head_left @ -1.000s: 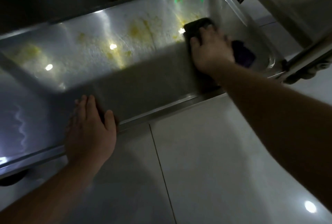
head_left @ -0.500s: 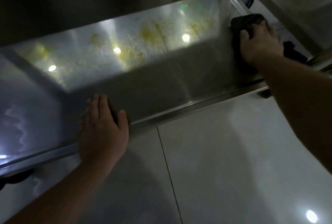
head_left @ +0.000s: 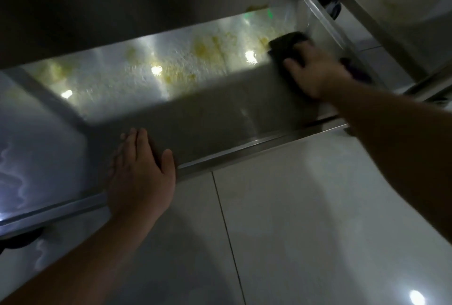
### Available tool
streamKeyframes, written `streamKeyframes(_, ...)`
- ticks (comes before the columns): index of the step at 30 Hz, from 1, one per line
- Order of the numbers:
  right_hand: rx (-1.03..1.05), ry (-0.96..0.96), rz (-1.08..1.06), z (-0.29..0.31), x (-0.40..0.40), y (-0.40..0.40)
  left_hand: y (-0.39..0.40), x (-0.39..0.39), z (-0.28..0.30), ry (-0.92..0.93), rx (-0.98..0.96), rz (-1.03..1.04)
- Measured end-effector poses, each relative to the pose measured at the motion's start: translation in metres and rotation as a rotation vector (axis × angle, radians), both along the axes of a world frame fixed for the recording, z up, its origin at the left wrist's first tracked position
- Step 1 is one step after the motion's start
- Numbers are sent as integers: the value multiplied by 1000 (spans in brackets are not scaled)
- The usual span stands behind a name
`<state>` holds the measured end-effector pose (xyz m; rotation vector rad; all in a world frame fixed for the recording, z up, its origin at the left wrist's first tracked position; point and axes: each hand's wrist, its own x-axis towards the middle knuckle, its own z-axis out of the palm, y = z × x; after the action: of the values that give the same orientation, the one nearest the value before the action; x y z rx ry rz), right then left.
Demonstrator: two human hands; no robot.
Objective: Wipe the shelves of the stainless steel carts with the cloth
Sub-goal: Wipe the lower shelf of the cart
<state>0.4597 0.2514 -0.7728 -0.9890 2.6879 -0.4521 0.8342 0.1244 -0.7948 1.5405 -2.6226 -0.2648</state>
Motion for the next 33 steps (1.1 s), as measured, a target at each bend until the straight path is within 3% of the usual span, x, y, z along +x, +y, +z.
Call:
streamKeyframes(2, 19, -56, -154, 2, -32, 12, 1, -1, 0, -6, -2, 5)
streamKeyframes(5, 64, -54, -170, -9, -36, 20, 0, -2, -3, -9, -8, 9)
streamKeyframes(10, 74, -46, -188, -19, 48, -35, -1, -3, -5, -29, 6, -12)
streamKeyframes(16, -1, -90, 342, -21, 228, -147, -5, -1, 4, -7, 79, -50)
streamKeyframes(19, 22, -127, 475, -15, 248, -165, -24, 11, 23, 44, 298, -103)
streamKeyframes(21, 23, -78, 485, -12, 232, -158, -42, 36, 32, -76, 235, -151)
streamKeyframes(23, 1, -44, 371, -10, 200, -142, -67, 75, 35, -171, 155, -178)
streamKeyframes(29, 41, -34, -335, -11, 98, -61, -128, 187, 33, -357, 57, -187)
streamKeyframes(33, 48, -91, -499, -15, 105, -73, -126, 209, 21, -431, 62, -169)
